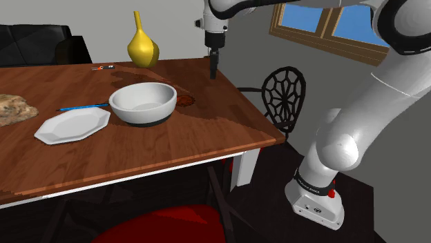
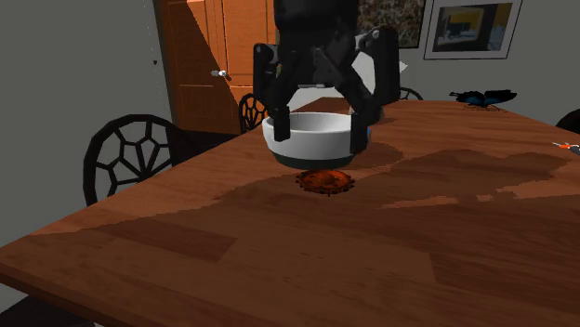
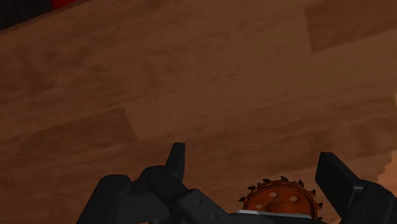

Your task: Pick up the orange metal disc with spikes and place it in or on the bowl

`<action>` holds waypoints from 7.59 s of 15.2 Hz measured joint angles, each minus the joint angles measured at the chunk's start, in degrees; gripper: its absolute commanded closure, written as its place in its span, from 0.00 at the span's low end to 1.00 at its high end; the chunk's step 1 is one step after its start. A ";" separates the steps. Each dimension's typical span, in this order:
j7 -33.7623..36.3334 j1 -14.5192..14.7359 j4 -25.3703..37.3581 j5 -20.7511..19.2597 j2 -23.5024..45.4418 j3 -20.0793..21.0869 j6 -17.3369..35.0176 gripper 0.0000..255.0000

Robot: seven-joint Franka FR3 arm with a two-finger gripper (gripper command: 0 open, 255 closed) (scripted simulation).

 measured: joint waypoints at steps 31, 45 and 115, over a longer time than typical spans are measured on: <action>-21.95 3.22 15.17 4.61 19.91 0.75 4.28 1.00; 16.93 4.69 -6.74 2.43 3.72 4.47 14.44 0.00; 25.40 2.87 -16.35 0.04 -0.34 4.79 19.73 1.00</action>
